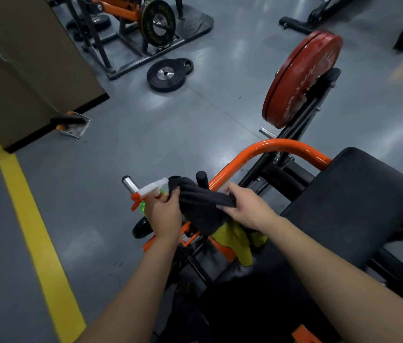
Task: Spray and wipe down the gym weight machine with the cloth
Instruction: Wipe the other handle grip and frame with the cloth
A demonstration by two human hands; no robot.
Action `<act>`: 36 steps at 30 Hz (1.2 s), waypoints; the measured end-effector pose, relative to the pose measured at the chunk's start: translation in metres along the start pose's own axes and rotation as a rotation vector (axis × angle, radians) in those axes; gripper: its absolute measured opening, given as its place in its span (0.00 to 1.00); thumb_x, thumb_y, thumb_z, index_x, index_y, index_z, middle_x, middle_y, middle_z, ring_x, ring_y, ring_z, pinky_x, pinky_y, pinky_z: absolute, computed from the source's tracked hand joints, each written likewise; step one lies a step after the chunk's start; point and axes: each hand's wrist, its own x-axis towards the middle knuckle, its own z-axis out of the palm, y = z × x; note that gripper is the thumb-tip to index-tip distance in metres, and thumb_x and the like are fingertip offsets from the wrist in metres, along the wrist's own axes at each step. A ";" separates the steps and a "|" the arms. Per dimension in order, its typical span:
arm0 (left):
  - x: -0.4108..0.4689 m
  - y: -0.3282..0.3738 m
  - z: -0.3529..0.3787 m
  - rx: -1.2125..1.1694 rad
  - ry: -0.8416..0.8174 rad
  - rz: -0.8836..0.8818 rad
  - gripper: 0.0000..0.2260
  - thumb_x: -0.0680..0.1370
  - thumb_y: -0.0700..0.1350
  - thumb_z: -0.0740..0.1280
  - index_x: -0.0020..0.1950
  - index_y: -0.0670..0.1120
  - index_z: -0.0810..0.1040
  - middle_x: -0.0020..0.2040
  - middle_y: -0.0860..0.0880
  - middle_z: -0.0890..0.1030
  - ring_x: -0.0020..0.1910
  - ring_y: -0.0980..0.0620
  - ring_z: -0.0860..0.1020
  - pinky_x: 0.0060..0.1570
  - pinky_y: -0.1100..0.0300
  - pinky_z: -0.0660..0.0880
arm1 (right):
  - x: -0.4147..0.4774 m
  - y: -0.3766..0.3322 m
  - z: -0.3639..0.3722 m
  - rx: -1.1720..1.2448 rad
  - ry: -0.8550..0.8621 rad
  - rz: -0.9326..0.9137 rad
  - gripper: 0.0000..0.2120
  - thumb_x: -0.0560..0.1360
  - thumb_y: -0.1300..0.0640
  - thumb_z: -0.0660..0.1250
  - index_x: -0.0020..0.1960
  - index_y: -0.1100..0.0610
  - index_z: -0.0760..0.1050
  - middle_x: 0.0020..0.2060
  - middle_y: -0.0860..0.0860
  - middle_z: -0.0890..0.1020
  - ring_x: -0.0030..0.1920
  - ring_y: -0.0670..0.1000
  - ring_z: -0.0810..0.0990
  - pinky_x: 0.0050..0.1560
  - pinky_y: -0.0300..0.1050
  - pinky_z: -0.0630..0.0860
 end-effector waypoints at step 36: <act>0.090 -0.081 0.002 0.397 -0.311 0.002 0.14 0.81 0.41 0.66 0.35 0.45 0.70 0.37 0.45 0.76 0.37 0.48 0.75 0.39 0.58 0.66 | 0.160 -0.090 0.042 -0.483 -0.003 0.245 0.11 0.77 0.54 0.65 0.57 0.55 0.79 0.55 0.53 0.83 0.57 0.58 0.82 0.50 0.44 0.75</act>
